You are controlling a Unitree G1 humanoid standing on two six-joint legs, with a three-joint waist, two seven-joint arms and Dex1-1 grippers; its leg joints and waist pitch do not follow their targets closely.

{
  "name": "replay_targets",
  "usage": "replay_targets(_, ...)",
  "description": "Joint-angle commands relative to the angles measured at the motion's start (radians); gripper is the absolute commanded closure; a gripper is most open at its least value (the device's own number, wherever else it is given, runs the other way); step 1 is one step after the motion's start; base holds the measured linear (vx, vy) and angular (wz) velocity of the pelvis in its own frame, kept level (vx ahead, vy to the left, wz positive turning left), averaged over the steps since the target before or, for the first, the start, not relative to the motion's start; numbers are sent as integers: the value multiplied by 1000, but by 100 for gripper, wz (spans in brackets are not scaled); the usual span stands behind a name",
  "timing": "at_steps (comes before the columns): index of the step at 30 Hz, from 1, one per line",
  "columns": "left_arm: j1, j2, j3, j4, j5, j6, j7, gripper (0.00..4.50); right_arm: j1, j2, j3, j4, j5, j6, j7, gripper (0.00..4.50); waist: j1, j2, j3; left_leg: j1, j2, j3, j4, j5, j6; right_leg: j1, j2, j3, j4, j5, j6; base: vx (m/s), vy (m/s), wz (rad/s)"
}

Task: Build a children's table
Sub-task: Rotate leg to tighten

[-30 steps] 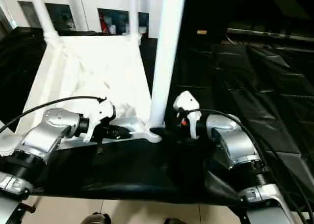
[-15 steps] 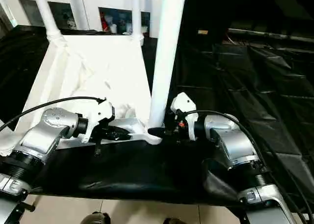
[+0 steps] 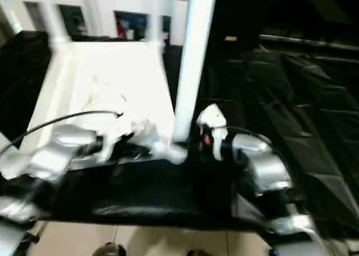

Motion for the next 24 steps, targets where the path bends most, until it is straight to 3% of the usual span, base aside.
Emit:
replay_targets(1,-35,-66,40,50,-6,13,158,450,-3,56,21,81,-40,16,-144,252,0,-6,-66,14,2,2,-71,-318,-26,48,-31,12,-85,-402,-149,0,0,0)
replay_targets(3,-64,-125,47,85,2,40,249,450,-35,129,-18,131,-47,36,-307,253,-5,-2,-66,14,0,-1,-72,-326,-28,46,-32,12,-93,-442,-122,0,0,0)
replay_targets(5,-77,-158,41,99,9,50,288,450,-58,167,-31,162,-60,34,-395,253,-8,-1,-67,13,-2,-2,-72,-331,-26,44,-28,11,-94,-437,-116,0,0,0)
replay_targets(10,-102,-221,0,131,45,40,319,450,-101,237,-13,209,-89,-19,-436,253,-8,3,-71,10,-1,-1,-71,-313,-13,48,-23,11,-86,-318,-134,0,0,0)
replay_targets(11,-106,-224,0,137,46,33,318,450,-104,241,-17,212,-84,-24,-429,198,-8,2,-71,9,-1,0,-70,-303,-7,49,-22,12,-84,-286,-142,0,0,0)
replay_targets(12,-106,-224,0,137,46,33,318,450,-104,241,-17,212,-84,-24,-429,198,-7,2,-72,9,-2,1,-69,-294,-3,51,-22,12,-82,-267,-147,0,0,0)
replay_targets(14,-104,-209,-7,132,37,12,276,450,-112,225,-33,202,-64,-35,-392,184,-5,-2,-71,8,-2,4,-68,-279,16,52,-21,12,-80,-235,-160,0,0,0)
replay_targets(18,-85,-170,-10,108,26,-20,213,450,-116,175,-33,179,-53,-40,-311,140,-5,-3,-67,9,1,4,-71,-302,28,51,-23,11,-85,-285,-154,0,0,0)
replay_targets(24,-43,-93,-2,57,-9,-66,69,450,-76,39,19,76,-36,-49,-49,140,0,-8,-63,6,5,5,-71,-290,45,52,-26,13,-84,-286,-159,0,0,0)
